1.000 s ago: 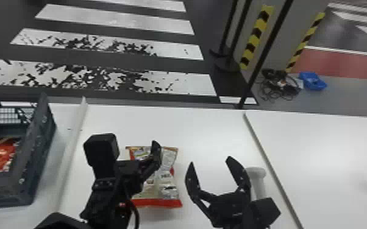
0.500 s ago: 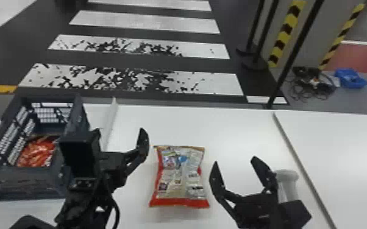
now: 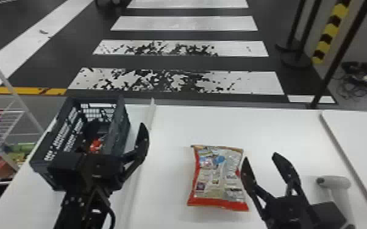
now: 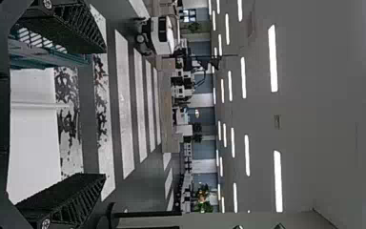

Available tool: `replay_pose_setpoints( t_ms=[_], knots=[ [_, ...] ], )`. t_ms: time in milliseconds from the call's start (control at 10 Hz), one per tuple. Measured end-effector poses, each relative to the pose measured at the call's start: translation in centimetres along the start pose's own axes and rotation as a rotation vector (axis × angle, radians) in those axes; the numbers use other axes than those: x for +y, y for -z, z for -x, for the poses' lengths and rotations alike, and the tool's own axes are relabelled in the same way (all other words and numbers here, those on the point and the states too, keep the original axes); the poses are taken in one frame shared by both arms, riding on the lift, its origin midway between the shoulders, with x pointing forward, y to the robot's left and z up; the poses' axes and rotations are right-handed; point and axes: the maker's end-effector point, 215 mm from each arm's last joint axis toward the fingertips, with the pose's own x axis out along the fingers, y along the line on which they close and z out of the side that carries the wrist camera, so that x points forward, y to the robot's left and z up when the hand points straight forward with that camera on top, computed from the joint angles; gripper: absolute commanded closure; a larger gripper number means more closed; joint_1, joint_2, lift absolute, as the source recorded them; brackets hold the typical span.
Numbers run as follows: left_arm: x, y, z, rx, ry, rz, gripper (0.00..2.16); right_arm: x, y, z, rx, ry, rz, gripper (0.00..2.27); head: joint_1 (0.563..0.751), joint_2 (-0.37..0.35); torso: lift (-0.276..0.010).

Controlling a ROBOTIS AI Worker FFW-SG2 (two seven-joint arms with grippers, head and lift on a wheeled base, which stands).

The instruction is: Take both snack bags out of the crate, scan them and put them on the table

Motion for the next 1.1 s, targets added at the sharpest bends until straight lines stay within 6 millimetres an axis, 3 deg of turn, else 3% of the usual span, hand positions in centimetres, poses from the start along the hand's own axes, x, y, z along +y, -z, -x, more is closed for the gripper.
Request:
replay_pose_setpoints(
  t_ms=[100, 200, 500, 800, 1100],
  knots=[
    [0.3, -0.1, 0.8, -0.015, 0.007, -0.007, 0.08, 0.5, 0.2, -0.2, 0.009, -0.007, 0.008, 2.0, 0.695, 0.112, -0.092],
    [0.8, 0.2, 1.7, -0.017, 0.008, -0.011, 0.08, 1.1, 1.0, -0.4, 0.041, -0.014, 0.018, 2.26, 0.695, 0.128, -0.092],
    [3.1, 1.2, 4.1, -0.034, 0.017, -0.029, 0.09, 3.2, 3.8, -1.0, 0.167, -0.051, 0.08, 2.26, 0.695, 0.19, -0.092],
    [5.3, 4.1, 5.5, -0.011, 0.026, -0.029, 0.09, 4.3, 4.9, -2.2, 0.233, -0.076, 0.09, 2.26, 0.695, 0.246, -0.092],
    [6.8, 4.8, 6.2, -0.044, 0.051, -0.019, 0.1, 5.4, 6.1, -2.4, 0.279, -0.101, 0.088, 2.26, 0.695, 0.279, -0.092]
  ],
)
